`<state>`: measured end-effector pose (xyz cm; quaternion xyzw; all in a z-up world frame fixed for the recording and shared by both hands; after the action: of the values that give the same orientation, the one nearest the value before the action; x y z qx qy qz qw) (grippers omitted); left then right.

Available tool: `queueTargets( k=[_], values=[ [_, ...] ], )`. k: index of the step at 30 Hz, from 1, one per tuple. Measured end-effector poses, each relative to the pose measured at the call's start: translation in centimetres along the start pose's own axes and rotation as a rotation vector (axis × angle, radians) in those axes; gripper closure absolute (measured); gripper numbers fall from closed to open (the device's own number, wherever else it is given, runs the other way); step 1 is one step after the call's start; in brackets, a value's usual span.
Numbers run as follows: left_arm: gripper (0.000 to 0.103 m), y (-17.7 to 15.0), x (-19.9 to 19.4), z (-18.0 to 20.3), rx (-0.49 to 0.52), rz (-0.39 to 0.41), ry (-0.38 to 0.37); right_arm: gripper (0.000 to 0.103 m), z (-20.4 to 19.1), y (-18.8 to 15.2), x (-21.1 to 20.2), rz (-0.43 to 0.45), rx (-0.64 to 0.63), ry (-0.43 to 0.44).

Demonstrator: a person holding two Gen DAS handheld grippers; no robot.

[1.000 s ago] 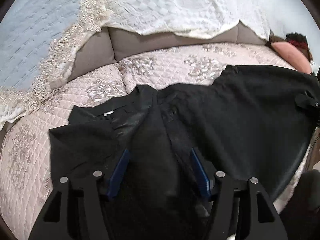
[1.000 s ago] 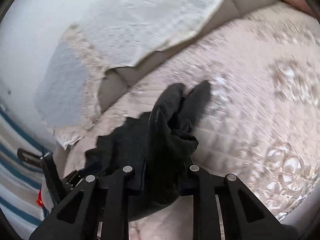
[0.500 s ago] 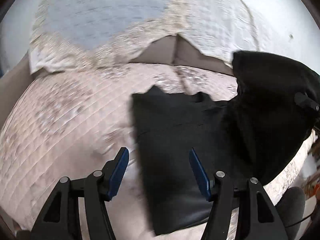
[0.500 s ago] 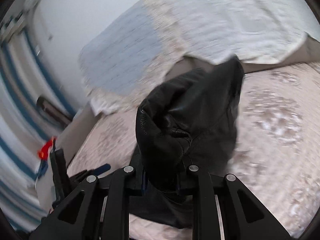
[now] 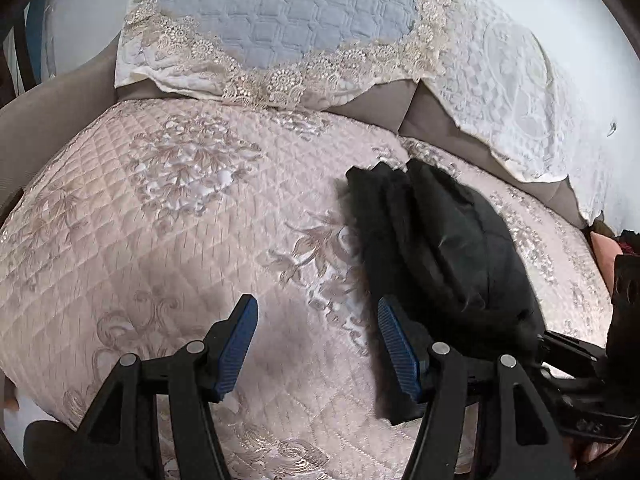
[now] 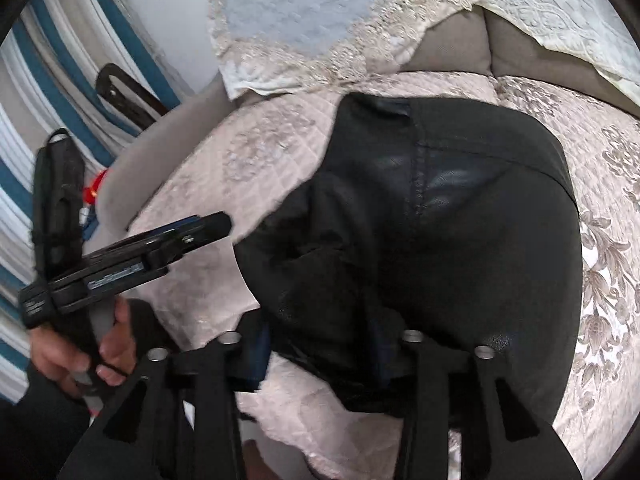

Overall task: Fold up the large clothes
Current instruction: 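Fold the held jacket edge over the bundle with the right tool, then open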

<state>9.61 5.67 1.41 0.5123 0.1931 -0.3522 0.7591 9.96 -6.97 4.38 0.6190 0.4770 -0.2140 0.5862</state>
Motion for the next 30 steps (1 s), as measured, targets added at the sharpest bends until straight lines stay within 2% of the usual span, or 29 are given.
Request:
queueTargets(
  k=[5,8,11,13,14,15,16,18,19,22,30],
  values=[
    [0.038,1.2,-1.1,1.8,0.023,0.038,-0.046,0.054,0.3,0.4,-4.5,0.112,0.019,0.055],
    [0.038,1.7,-1.6,3.6,0.047,0.051,-0.094,0.054,1.9,0.3,-6.1,0.175,0.064,0.023],
    [0.038,1.7,-1.4,5.8,0.075,0.044,-0.154,0.055,4.1,-0.2,-5.1,0.158,0.112,-0.072],
    [0.038,1.2,-1.0,7.2,0.101,0.031,-0.189,0.064,5.4,-0.7,-3.9,0.128,0.125,-0.141],
    [0.043,0.8,-0.6,8.0,0.122,0.022,-0.200,0.070,6.0,-0.9,-3.1,0.103,0.140,-0.163],
    [0.054,0.3,0.0,8.6,0.145,0.006,-0.205,0.074,6.3,-0.9,-2.6,0.090,0.151,-0.166],
    [0.060,-0.2,0.7,8.9,0.164,-0.015,-0.199,0.075,6.7,-1.2,-2.1,0.084,0.164,-0.161],
    [0.081,-1.8,3.1,8.4,0.178,-0.074,-0.157,0.079,6.9,-1.3,-1.7,0.074,0.171,-0.156],
    [0.084,-2.5,4.3,7.6,0.160,-0.114,-0.131,0.080,6.9,-1.3,-1.5,0.069,0.165,-0.156],
    [0.084,-3.6,5.3,6.3,0.130,-0.136,-0.118,0.080,6.7,-1.6,-1.8,0.063,0.137,-0.166],
    [0.084,-3.1,5.1,7.0,0.146,-0.147,-0.087,0.080,6.7,-1.8,-2.5,0.060,0.121,-0.180]
  ],
)
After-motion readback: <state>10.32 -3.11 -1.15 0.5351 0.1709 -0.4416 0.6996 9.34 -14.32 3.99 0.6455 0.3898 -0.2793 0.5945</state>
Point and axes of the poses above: each gripper's, at about its wrist camera, not at the fingertips, and x roughly the way its jaws point, z to its right, y to its top, the point moved 3 cm from there along x, roughly the way its jaws point, and after that the axes turned 14 degrees about -y, right-handed, at the moved point
